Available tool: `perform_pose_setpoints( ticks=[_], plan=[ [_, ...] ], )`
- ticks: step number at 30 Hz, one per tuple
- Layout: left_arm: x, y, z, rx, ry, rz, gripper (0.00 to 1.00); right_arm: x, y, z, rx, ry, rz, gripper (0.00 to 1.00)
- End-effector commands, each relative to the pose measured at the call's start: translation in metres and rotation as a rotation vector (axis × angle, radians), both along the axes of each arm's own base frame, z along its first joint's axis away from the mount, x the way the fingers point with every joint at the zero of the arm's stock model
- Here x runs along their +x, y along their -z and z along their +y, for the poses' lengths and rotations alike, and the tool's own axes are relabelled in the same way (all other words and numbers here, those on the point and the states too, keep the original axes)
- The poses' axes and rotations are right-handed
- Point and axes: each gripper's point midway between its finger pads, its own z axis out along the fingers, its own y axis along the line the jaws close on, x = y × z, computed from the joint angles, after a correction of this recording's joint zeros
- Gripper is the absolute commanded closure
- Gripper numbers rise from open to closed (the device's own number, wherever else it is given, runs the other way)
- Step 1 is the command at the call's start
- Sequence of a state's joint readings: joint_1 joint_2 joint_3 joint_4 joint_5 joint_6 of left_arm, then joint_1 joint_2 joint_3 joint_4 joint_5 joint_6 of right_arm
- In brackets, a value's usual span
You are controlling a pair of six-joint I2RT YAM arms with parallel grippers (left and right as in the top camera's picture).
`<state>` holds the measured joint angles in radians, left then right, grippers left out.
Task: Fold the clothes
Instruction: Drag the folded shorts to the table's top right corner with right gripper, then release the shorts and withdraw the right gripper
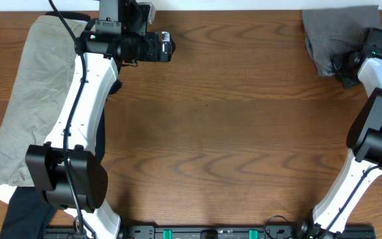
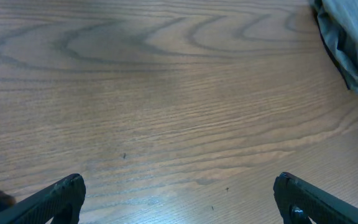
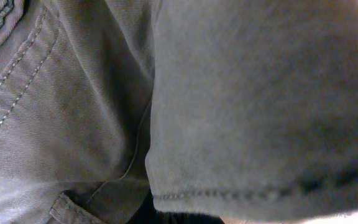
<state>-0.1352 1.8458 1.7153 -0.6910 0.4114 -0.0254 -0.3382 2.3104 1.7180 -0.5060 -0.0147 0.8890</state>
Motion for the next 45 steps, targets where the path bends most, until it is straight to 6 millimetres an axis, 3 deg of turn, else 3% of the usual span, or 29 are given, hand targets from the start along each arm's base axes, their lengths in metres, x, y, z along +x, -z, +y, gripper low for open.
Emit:
perform_pose_setpoints(
  ticks=[1, 6, 7, 10, 13, 16, 22, 27, 30, 34, 39, 45],
  plan=[
    [0.005, 0.001, 0.0, 0.007, 0.001, -0.007, 0.02, -0.013, 0.034, 0.025, 0.071, -0.078, 0.073, 0.99],
    [0.005, 0.001, 0.0, 0.007, 0.001, -0.006, 0.02, -0.01, 0.032, 0.026, 0.066, -0.081, 0.061, 0.97],
    [0.005, 0.001, 0.0, 0.006, 0.001, -0.006, 0.02, -0.01, 0.032, 0.026, 0.066, -0.081, 0.061, 0.87],
    [0.005, 0.001, 0.0, 0.006, 0.001, -0.006, 0.02, -0.01, 0.032, 0.026, 0.061, -0.1, 0.064, 0.44],
    [0.005, 0.001, 0.0, 0.007, 0.001, -0.006, 0.02, -0.016, 0.024, 0.026, 0.065, -0.104, 0.078, 0.35],
    [0.005, 0.001, 0.0, 0.007, 0.001, -0.006, 0.02, -0.023, 0.001, 0.018, 0.042, -0.083, 0.083, 0.3],
    [0.004, 0.002, 0.0, 0.007, 0.001, -0.002, 0.02, -0.039, -0.073, 0.01, -0.047, -0.109, 0.051, 0.01],
    [0.003, 0.003, 0.001, 0.008, 0.001, 0.005, 0.02, -0.054, -0.135, 0.023, -0.099, -0.241, -0.003, 0.01],
    [0.003, 0.003, 0.001, 0.008, 0.001, 0.005, 0.02, -0.052, -0.182, 0.047, -0.156, -0.465, -0.116, 0.01],
    [0.003, 0.003, 0.001, 0.008, 0.001, 0.005, 0.02, -0.062, -0.26, 0.087, -0.262, -0.695, -0.305, 0.01],
    [0.003, 0.002, 0.001, 0.008, 0.001, 0.004, 0.02, -0.095, -0.345, 0.122, -0.348, -0.744, -0.493, 0.01],
    [0.003, 0.002, 0.001, 0.008, 0.001, 0.004, 0.02, -0.137, -0.407, 0.134, -0.445, -0.729, -0.63, 0.01]
  ],
)
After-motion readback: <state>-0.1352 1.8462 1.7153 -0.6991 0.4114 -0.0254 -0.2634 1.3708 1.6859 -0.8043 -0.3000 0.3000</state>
